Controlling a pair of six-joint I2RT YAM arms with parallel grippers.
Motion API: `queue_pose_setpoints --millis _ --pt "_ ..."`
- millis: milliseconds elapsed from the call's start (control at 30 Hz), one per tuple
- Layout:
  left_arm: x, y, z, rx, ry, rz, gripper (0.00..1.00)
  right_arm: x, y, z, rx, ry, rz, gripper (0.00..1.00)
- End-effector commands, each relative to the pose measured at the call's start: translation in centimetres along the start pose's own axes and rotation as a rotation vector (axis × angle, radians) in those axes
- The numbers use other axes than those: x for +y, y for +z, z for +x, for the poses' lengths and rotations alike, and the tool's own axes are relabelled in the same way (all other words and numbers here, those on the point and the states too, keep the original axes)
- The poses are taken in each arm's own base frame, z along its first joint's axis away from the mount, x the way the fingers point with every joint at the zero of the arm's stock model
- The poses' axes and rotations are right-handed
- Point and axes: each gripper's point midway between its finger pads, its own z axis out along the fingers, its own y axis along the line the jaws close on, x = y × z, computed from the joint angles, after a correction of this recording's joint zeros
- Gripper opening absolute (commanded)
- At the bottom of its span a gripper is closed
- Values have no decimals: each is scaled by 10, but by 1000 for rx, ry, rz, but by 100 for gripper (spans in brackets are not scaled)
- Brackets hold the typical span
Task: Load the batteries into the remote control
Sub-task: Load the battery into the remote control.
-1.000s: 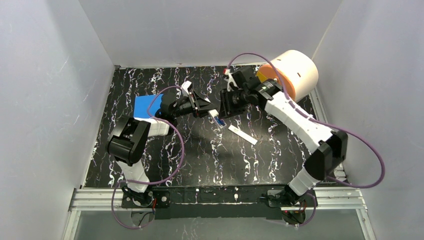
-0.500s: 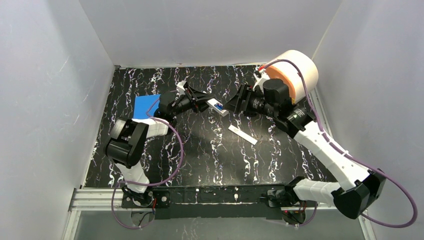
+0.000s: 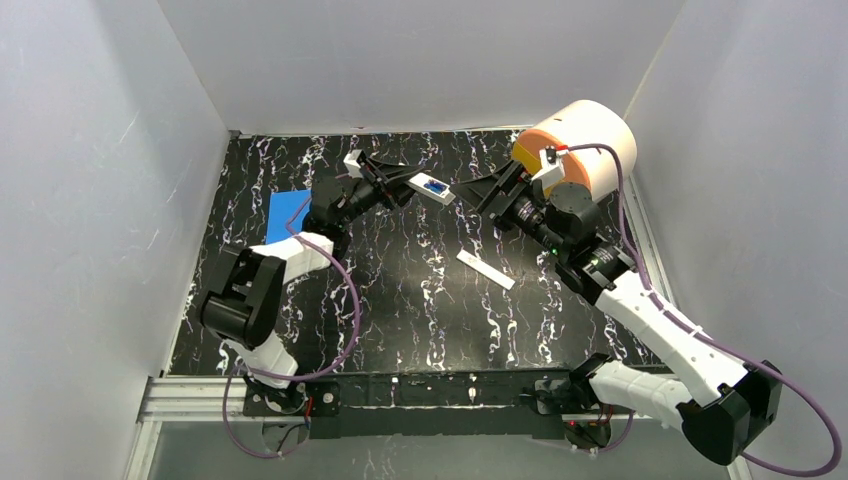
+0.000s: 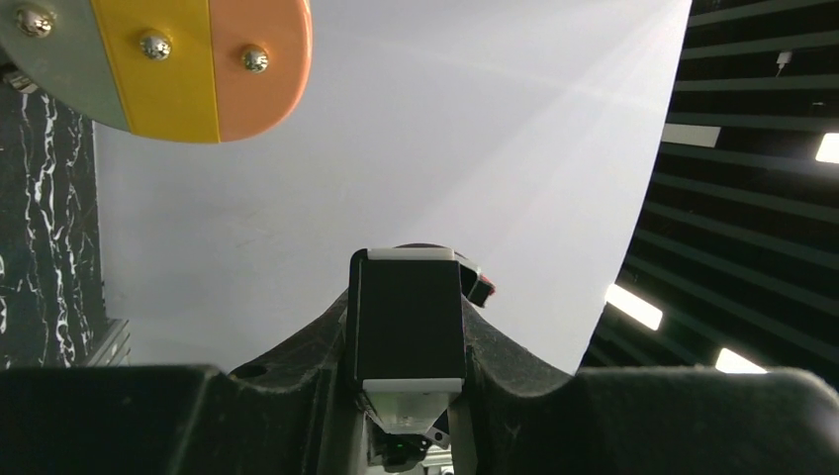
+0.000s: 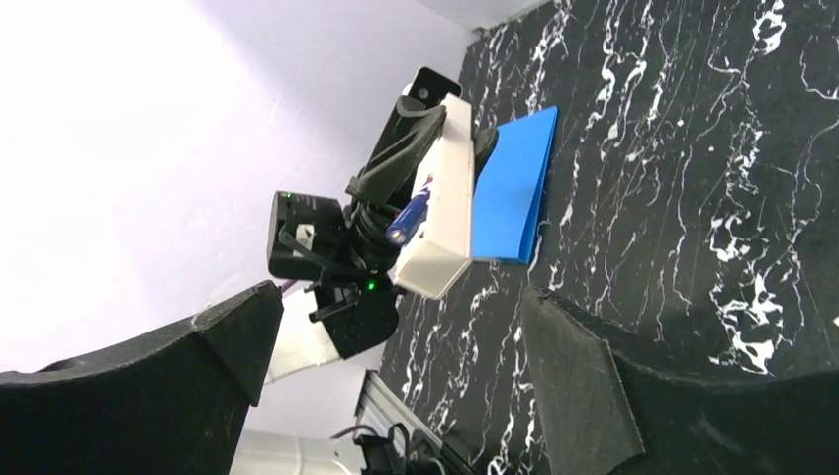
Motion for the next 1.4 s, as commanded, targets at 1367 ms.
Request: queue_pose_setpoints --millis 1367 --pt "-64 -9 46 28 39 132 0 23 27 -2 -151 336 -171 72"
